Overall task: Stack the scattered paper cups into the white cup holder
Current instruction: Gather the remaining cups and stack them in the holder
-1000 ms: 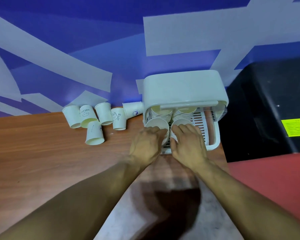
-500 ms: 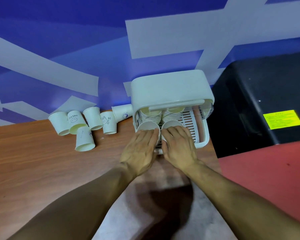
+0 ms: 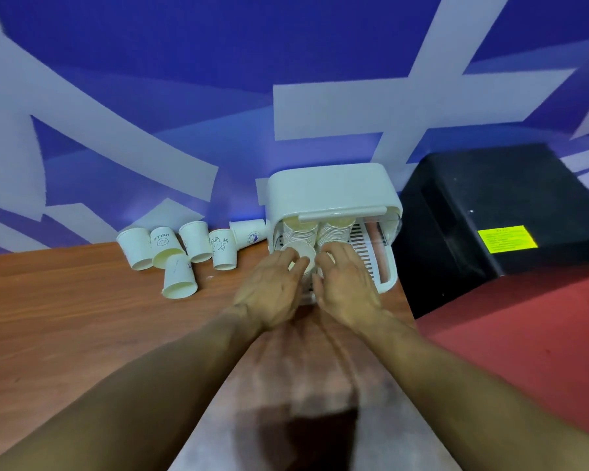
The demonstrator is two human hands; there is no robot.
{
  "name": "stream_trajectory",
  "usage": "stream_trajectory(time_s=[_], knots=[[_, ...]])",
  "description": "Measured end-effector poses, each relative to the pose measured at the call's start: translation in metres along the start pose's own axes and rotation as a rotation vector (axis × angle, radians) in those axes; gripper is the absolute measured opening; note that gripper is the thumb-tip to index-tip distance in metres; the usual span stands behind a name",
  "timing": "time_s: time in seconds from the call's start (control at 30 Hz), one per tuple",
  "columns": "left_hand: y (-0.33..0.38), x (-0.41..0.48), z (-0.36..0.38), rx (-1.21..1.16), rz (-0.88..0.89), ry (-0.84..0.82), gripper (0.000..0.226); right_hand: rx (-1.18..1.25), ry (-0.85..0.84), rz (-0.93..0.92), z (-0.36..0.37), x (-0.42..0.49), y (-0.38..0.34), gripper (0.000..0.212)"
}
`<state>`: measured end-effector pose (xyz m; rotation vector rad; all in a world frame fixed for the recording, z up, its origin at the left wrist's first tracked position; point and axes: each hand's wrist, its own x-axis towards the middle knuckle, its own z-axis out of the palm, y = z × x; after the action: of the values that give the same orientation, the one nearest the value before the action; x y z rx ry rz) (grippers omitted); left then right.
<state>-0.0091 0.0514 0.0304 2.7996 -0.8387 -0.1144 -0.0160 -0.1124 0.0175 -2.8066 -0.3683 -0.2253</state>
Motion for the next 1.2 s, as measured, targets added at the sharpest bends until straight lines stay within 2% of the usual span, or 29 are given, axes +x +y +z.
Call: stream_trajectory(time_s=[0.1,0.2,0.57,0.9,1.2], knots=[[-0.001,-0.024,-0.016,0.009,-0.068,0.015,0.039,0.008,0.009,-0.033,-0.01,-0.006,-0.027,0.024],[-0.009,-0.058,-0.033,0.007,-0.172,0.01,0.048,0.005,-0.009,-0.082,-0.016,-0.01,-0.057,0.024],[-0.098,-0.185,-0.052,-0.022,-0.563,0.065,0.047,0.025,-0.135,-0.255,0.003,0.001,-0.165,0.035],[-0.2,-0.23,-0.046,-0.165,-0.655,0.074,0.044,0.035,-0.207,-0.229,0.05,0.032,-0.244,0.033],[-0.269,-0.217,0.006,-0.425,-0.655,0.073,0.037,-0.041,-0.422,-0.09,0.102,0.039,-0.265,0.038]])
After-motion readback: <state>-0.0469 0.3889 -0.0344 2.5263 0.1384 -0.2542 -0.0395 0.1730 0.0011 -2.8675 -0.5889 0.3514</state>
